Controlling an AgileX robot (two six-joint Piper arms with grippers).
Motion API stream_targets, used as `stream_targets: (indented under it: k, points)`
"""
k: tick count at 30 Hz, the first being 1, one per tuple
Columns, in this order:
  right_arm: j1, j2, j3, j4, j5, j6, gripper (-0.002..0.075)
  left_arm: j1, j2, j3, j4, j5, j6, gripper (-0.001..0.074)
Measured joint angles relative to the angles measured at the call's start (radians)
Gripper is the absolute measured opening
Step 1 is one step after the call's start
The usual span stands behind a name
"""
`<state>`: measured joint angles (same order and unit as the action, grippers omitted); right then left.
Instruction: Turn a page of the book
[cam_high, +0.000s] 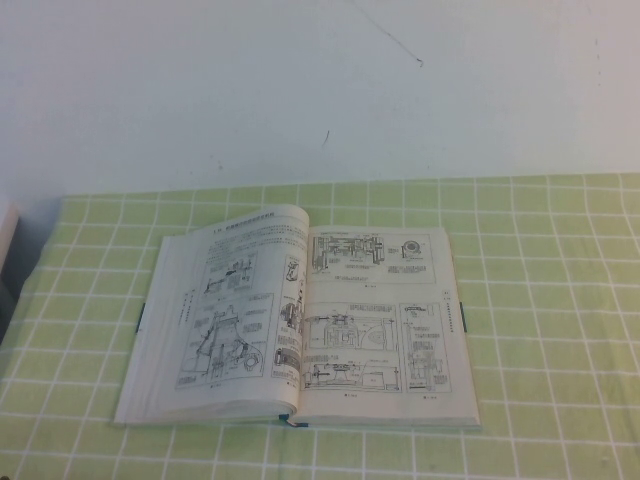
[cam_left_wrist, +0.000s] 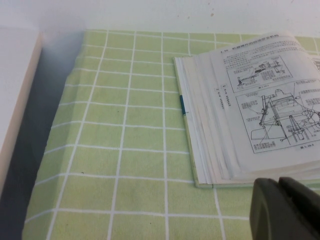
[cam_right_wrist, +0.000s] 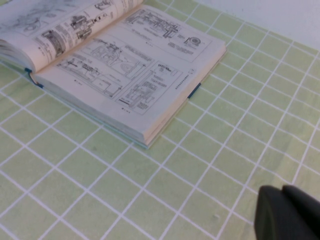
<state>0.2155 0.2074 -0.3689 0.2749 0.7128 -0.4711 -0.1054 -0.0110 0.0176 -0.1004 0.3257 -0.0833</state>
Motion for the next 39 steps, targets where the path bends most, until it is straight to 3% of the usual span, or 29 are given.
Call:
stream_targets:
  k: [30,35,39]
  points:
    - [0.0,0.0,0.002,0.0,0.0,0.0,-0.0001,0.0,0.0,0.0,0.002,0.0,0.063,-0.0003]
    - [-0.004,-0.03,0.068,0.002,-0.08,0.0,-0.0001,0.0,-0.001,0.0,0.002,0.0,0.063,-0.0003]
    - [-0.032,-0.1,0.142,-0.109,-0.172,0.099,-0.0001,0.0,-0.001,0.0,0.002,0.002,0.063,-0.0003]
